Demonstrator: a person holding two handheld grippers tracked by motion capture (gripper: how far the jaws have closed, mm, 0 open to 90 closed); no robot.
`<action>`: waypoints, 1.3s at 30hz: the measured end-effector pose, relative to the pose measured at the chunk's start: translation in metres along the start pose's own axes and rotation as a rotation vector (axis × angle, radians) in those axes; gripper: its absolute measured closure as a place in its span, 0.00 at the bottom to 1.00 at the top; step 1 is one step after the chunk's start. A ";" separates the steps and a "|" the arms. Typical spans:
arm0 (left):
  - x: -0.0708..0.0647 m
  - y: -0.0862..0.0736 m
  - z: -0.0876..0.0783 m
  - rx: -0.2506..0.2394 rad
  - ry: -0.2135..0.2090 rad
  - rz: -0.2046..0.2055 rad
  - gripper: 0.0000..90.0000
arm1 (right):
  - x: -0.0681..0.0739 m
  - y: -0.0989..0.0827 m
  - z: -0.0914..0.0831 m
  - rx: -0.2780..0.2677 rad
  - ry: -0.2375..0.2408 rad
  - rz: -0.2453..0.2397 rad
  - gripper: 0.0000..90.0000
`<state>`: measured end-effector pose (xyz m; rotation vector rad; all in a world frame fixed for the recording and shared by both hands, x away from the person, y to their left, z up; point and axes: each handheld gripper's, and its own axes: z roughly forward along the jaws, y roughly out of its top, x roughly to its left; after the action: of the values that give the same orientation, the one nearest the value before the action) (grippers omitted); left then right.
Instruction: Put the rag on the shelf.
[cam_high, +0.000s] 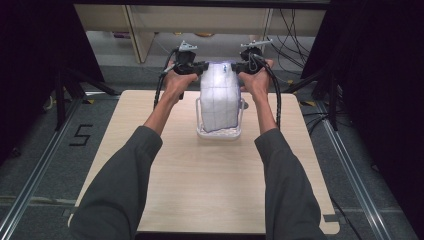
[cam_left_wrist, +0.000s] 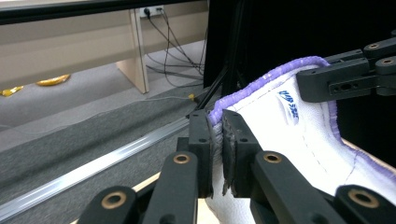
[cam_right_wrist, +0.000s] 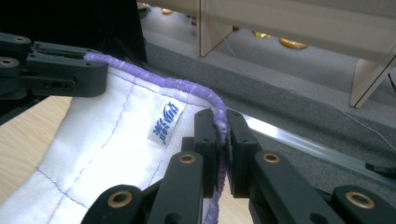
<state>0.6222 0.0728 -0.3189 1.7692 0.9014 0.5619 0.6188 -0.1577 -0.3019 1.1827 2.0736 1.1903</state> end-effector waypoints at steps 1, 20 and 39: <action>0.001 -0.001 0.001 0.005 0.001 0.002 0.91 | 0.000 -0.001 0.001 0.011 -0.002 -0.003 0.94; 0.008 -0.033 0.010 0.103 -0.016 -0.053 0.76 | -0.003 -0.024 0.021 0.158 0.008 0.029 0.75; 0.029 -0.053 -0.038 0.147 -0.019 -0.112 0.61 | -0.016 -0.027 -0.011 0.129 0.007 0.077 0.61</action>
<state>0.5952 0.1282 -0.3559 1.8391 1.0438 0.4141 0.6074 -0.1827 -0.3196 1.3304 2.1554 1.1094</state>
